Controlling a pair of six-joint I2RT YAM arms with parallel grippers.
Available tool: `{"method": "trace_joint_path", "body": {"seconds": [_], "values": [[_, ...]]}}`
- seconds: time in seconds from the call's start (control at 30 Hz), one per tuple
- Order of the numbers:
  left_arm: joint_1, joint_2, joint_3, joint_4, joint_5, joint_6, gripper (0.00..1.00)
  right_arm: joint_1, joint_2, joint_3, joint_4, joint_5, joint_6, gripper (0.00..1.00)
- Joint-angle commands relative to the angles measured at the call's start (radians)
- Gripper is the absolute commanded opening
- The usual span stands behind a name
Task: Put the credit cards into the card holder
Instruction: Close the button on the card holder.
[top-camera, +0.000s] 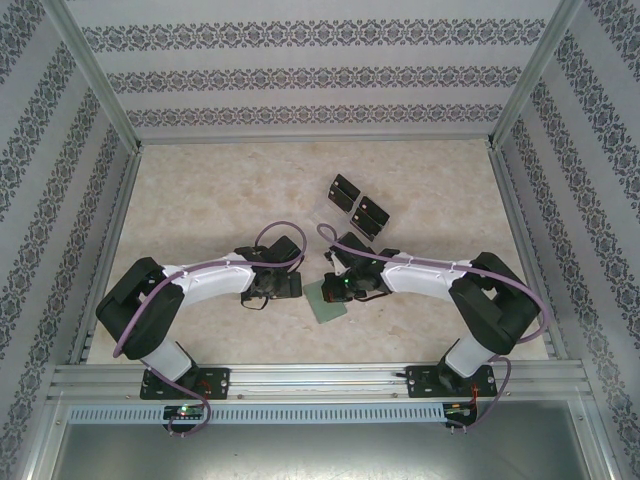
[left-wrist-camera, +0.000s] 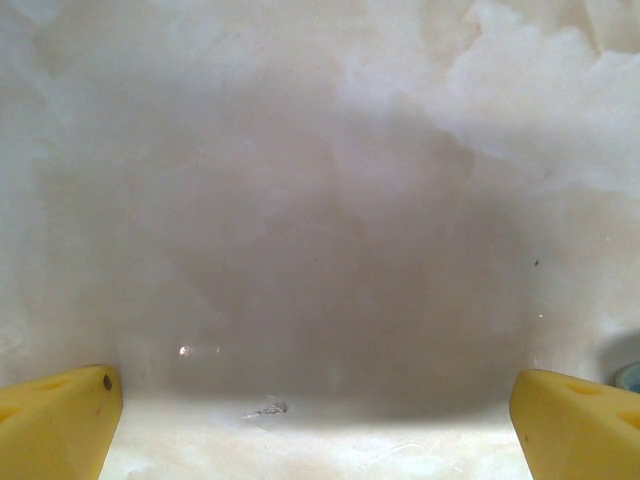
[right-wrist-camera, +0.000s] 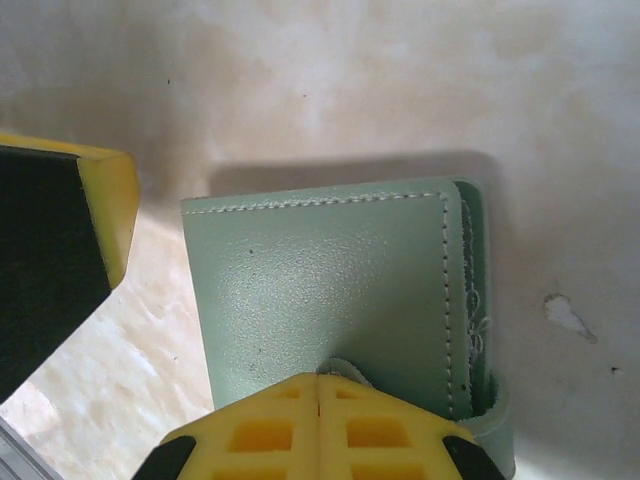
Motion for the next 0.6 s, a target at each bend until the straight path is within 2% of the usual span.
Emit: {"method": "trace_joint_path", "body": {"seconds": [0.0,0.17,0.2,0.27,0.4,0.57], "values": [[-0.012,0.009,0.028,0.033,0.013,0.024,1.0,-0.06,0.103,-0.111,-0.139,0.24,0.027,0.0],[-0.012,0.009,0.034,0.03,0.011,0.031,1.0,-0.071,0.088,-0.122,-0.113,0.211,0.017,0.0],[-0.012,0.01,0.035,0.032,0.01,0.031,1.0,-0.068,0.074,-0.121,-0.106,0.2,0.011,0.06],[-0.012,0.01,0.034,0.033,0.011,0.031,1.0,-0.066,0.036,-0.115,-0.1,0.178,0.002,0.11],[-0.012,0.01,0.044,0.034,0.006,0.028,1.0,-0.06,-0.048,-0.05,-0.116,0.121,-0.022,0.29],[0.001,-0.011,0.077,0.013,-0.024,0.035,1.0,-0.056,-0.145,0.062,-0.117,0.036,-0.036,0.57]]}}
